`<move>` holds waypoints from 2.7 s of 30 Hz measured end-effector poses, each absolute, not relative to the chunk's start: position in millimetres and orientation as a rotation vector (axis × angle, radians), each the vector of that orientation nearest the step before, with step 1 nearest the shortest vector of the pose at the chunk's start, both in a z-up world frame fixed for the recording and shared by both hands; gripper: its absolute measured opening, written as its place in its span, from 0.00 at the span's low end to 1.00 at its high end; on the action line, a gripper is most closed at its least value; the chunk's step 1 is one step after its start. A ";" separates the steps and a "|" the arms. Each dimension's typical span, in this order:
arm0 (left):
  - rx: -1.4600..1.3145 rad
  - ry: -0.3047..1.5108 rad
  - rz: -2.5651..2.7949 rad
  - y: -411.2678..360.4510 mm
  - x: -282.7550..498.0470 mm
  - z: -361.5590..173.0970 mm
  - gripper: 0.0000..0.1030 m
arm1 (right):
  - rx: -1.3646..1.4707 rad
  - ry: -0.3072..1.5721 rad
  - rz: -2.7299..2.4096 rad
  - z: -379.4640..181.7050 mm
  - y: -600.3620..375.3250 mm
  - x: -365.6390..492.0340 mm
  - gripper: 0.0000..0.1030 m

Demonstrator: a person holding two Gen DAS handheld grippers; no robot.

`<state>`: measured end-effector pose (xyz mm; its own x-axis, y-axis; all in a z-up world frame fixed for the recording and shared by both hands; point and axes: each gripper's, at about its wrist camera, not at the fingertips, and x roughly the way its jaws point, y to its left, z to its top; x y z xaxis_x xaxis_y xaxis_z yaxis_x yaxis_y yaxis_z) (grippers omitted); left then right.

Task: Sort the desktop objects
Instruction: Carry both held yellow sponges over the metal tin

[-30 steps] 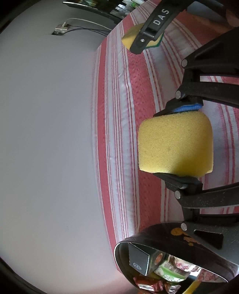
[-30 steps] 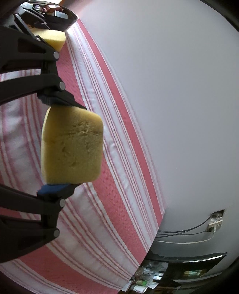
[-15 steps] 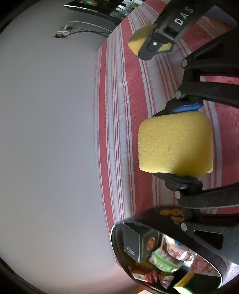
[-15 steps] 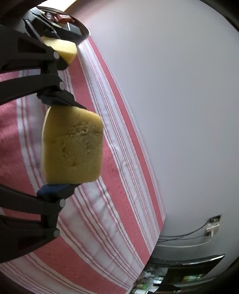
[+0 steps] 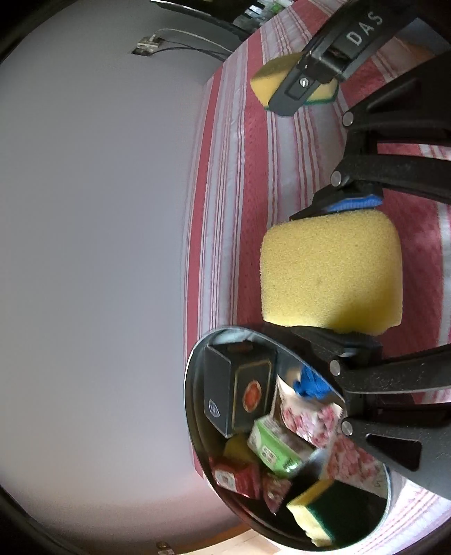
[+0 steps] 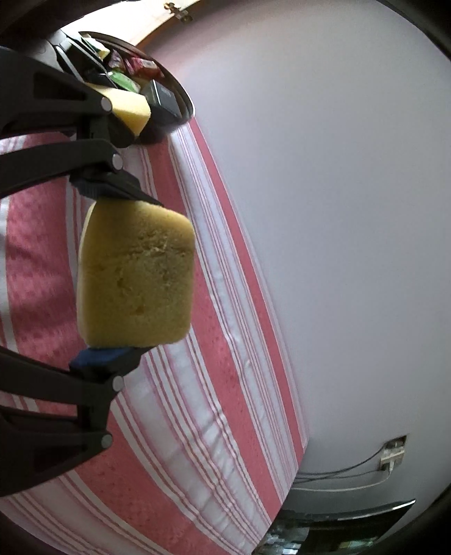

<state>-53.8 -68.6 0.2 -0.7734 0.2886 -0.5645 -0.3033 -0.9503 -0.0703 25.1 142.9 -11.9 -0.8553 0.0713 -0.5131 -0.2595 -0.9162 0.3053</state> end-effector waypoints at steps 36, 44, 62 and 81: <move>-0.736 -0.219 2.947 -243.8 -30.5 46.0 0.54 | -0.831 0.432 3.259 41.4 -54.5 -16.4 0.66; -0.801 -0.213 3.043 -272.1 -56.0 40.7 0.54 | -0.868 0.392 3.283 41.8 -77.8 -37.1 0.66; -0.843 -0.035 3.006 -234.5 -85.0 48.5 0.54 | -0.911 0.189 3.224 66.6 -85.2 -105.1 0.66; -0.916 0.157 2.931 -201.5 -99.1 46.0 0.54 | -1.126 -0.073 3.198 78.5 -88.6 -173.5 0.66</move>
<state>-99.1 -201.5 46.0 -0.8204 0.0333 -0.5708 -0.0942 -0.9925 0.0774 -173.5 -88.6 78.5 -0.7519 -0.2191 -0.6218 0.2474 -0.9680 0.0419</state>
